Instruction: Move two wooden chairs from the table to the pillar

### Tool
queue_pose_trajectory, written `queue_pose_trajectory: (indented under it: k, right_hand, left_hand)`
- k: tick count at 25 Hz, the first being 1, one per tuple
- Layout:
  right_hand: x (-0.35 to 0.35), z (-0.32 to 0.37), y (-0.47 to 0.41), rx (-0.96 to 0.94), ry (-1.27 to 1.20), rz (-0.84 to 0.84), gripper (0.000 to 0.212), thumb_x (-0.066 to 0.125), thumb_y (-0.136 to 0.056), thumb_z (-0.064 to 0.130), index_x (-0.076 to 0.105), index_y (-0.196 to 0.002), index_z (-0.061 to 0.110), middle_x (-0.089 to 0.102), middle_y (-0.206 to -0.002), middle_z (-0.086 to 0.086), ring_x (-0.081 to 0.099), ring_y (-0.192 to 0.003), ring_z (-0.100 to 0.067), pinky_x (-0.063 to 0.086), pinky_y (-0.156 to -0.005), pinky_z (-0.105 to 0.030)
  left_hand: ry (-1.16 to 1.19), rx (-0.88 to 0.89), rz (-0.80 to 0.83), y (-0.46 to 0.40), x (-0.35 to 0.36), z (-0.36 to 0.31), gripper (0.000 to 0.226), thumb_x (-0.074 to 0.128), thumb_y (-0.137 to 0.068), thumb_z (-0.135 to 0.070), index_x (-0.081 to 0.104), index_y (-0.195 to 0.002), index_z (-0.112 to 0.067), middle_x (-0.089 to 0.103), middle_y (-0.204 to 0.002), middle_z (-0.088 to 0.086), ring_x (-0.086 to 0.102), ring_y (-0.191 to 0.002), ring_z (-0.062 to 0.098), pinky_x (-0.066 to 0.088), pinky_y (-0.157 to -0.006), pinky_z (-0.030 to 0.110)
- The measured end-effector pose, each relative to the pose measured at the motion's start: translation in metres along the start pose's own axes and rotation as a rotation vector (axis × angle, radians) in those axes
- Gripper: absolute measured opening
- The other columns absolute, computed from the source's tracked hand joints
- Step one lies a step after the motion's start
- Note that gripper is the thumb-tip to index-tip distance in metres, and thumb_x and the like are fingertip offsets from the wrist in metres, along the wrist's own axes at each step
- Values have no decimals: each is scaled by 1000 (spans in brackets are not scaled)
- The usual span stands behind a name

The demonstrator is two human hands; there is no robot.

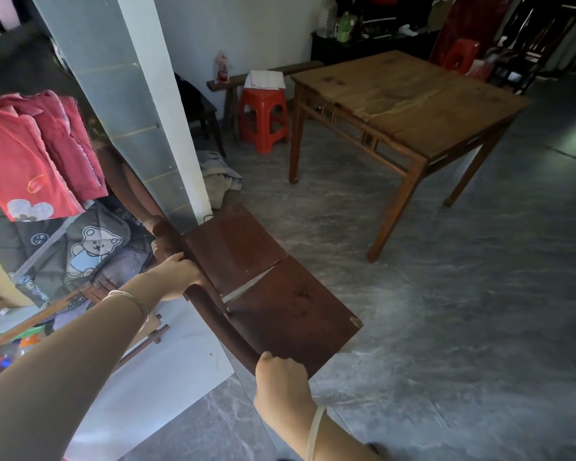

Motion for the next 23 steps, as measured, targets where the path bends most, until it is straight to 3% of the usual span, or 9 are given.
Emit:
queue_pose_trajectory:
  k: [9,14,17,20,23]
  right_hand:
    - [4,-3,-3,-42,-31,-59,24,60,-86,16,56,-107,5,71,-99,-16,69,-94,-35,55,-76,-40]
    - [-11,-6,-3,-82,-78,-70,47,50,-89,51,61,-101,6,72,-97,-13,70,-90,-34,53,-75,-37]
    - [-25,-13,-3,-82,-101,-43,58,45,-84,66,59,-86,10,72,-91,-12,69,-87,-33,50,-70,-35]
    - [-43,-25,-4,-82,-104,-60,56,39,-86,68,50,-79,13,71,-92,-14,68,-87,-34,42,-65,-34]
    - [-61,-48,-4,-82,-109,-115,56,36,-89,64,53,-81,12,70,-90,-13,68,-86,-33,39,-64,-33]
  left_hand:
    - [19,-46,-13,0,1,-5,49,50,-92,-6,52,-134,-32,48,-145,-8,36,-141,15,13,-121,44]
    - [26,-75,40,1,0,-13,46,50,-93,-12,50,-135,-33,48,-144,-6,35,-140,19,20,-119,45]
    - [16,-81,89,4,-7,-17,48,48,-93,-9,50,-136,-31,51,-140,-3,40,-136,23,28,-114,41]
    - [50,-111,164,6,-16,-18,53,46,-91,-6,48,-137,-32,50,-142,1,44,-132,27,33,-108,37]
    - [232,-171,166,4,-35,-26,57,42,-90,-1,47,-139,-29,46,-147,4,43,-134,32,37,-109,38]
Point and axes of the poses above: each hand's wrist, its own y-axis away from the middle knuckle, its own x-axis out of the palm, z = x × y, the point moved 4 cm from there along -y, towards the middle knuckle
